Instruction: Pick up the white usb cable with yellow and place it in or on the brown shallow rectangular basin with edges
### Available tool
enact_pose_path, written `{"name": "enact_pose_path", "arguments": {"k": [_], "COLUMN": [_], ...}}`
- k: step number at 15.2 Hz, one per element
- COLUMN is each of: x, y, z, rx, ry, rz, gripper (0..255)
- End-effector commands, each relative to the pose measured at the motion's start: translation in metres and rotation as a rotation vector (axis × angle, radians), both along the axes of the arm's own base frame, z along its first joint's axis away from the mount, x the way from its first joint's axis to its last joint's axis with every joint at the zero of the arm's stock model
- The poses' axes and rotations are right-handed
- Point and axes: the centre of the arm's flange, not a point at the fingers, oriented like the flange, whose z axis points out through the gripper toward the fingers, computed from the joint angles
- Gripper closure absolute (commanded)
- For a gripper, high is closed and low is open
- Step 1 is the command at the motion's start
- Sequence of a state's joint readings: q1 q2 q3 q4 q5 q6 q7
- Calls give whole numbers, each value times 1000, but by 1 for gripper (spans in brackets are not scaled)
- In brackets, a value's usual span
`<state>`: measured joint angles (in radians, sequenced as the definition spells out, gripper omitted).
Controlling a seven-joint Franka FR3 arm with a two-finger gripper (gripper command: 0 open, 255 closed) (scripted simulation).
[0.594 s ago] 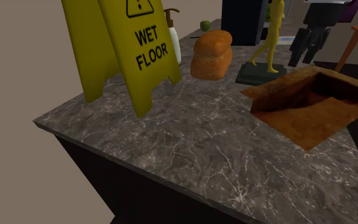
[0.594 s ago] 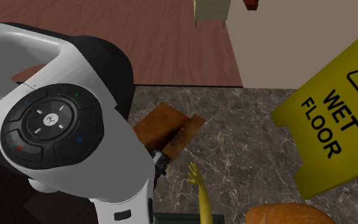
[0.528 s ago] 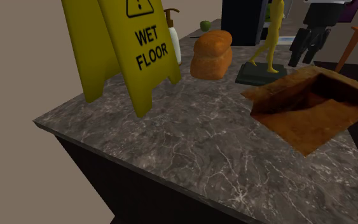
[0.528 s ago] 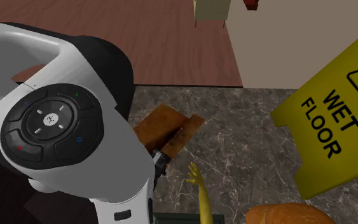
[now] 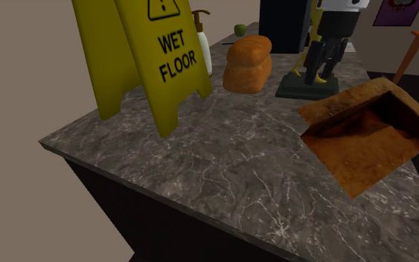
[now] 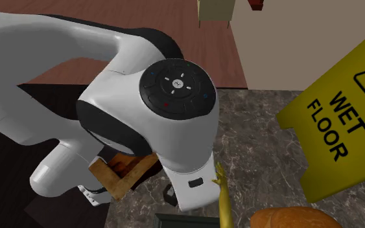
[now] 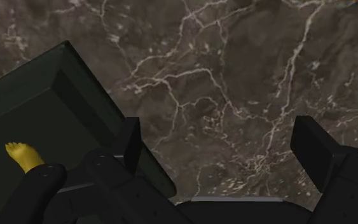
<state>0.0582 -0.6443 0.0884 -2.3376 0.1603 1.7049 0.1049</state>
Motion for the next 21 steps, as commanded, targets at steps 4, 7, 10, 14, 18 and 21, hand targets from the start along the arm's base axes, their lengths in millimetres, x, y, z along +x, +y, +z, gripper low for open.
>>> {"name": "enact_pose_path", "arguments": {"k": [4,7,10,14,18,21], "x": [33,50,66,85,102,112], "y": [62,99,137,189,241,281], "z": [-7,-12,-17,-24,-33,-40], "rx": [-17,-27,-37,-51,-65,-75], "ry": [5,7,10,14,18,21], "rz": [67,107,146,199,252,292], "gripper": [0,0,0,0,0,0]}}
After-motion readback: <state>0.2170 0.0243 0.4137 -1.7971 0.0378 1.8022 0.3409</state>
